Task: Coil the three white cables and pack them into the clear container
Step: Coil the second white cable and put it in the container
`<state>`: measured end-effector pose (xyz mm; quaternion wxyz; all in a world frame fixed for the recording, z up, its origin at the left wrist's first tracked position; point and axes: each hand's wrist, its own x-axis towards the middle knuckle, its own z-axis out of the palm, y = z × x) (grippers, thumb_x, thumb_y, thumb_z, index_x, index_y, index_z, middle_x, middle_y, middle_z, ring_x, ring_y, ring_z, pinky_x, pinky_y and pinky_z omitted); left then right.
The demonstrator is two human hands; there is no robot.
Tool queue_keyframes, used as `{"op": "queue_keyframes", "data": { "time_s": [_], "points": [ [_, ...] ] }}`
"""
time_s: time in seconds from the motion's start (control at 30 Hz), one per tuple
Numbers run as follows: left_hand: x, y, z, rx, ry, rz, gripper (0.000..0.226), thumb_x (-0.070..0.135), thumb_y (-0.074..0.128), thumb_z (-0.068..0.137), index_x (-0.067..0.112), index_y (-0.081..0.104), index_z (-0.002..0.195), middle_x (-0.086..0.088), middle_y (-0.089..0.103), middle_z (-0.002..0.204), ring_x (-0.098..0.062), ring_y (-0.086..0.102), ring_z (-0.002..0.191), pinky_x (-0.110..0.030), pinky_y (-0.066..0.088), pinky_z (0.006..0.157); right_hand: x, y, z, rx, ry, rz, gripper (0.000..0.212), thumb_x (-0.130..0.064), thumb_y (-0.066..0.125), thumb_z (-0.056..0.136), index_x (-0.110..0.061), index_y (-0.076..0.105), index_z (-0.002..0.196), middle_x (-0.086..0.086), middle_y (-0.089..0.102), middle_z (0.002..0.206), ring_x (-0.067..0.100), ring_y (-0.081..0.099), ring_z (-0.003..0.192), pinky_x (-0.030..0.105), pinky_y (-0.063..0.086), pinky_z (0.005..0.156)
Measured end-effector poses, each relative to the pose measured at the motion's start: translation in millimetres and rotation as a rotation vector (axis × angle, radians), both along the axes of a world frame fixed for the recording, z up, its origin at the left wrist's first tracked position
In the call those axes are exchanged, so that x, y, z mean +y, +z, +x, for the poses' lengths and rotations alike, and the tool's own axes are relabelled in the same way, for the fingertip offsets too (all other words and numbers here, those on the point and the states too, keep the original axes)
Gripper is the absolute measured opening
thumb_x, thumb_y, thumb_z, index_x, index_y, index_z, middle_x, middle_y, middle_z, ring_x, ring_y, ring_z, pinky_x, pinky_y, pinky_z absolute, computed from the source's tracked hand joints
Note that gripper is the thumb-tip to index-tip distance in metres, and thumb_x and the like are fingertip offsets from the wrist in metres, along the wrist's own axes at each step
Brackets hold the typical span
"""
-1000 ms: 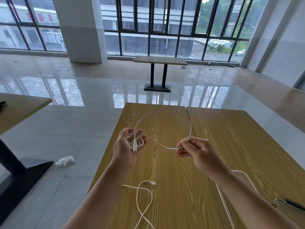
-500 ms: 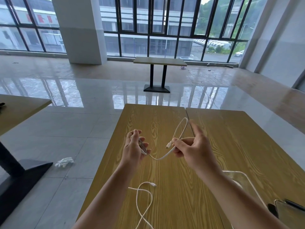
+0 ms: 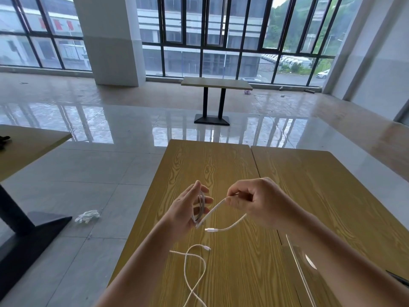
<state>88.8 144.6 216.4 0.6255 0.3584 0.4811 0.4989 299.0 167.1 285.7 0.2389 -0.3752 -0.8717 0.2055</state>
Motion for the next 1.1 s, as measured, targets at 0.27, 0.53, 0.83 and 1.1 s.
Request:
{"op": "queue_keyframes", "data": {
  "time_s": [0.27,0.53,0.83,1.1],
  "points": [
    [-18,-6,8,-0.209,-0.383,-0.025,0.044,0.057,0.053,0.088,0.015,0.058,0.101,-0.016,0.064,0.099,-0.021,0.055,0.072,-0.027,0.041,0.053,10,7,-7,-0.096,0.039,0.097,0.012,-0.038,0.071,0.088,-0.04,0.063,0.08,-0.015,0.062,0.075,0.001,0.06,0.069,0.022,0.048,0.062],
    [-24,-6,3,-0.408,-0.6,0.049,0.05,0.064,0.055,0.087,0.016,0.057,0.099,-0.016,0.061,0.101,-0.021,0.058,0.072,-0.024,0.043,0.051,9,0,-8,-0.097,0.055,0.118,0.017,-0.032,0.069,0.092,-0.034,0.061,0.076,-0.011,0.057,0.059,0.006,0.053,0.054,0.022,0.044,0.051],
    [-30,2,-2,-0.421,-0.633,0.181,0.021,0.021,0.067,0.091,0.012,0.054,0.105,-0.023,0.057,0.112,-0.031,0.061,0.089,-0.034,0.056,0.067,9,-1,-8,0.023,0.013,0.08,0.024,-0.034,0.072,0.088,-0.04,0.059,0.07,-0.026,0.061,0.066,0.001,0.055,0.053,0.013,0.042,0.051],
    [-34,5,-7,-0.435,-0.327,0.151,0.011,0.01,0.062,0.085,0.01,0.056,0.094,-0.023,0.061,0.099,-0.03,0.059,0.074,-0.032,0.052,0.054,15,-2,9,0.101,-0.153,0.036,0.015,-0.029,0.071,0.09,-0.039,0.069,0.078,-0.019,0.065,0.065,-0.001,0.058,0.055,0.011,0.044,0.051]
  ]
}}
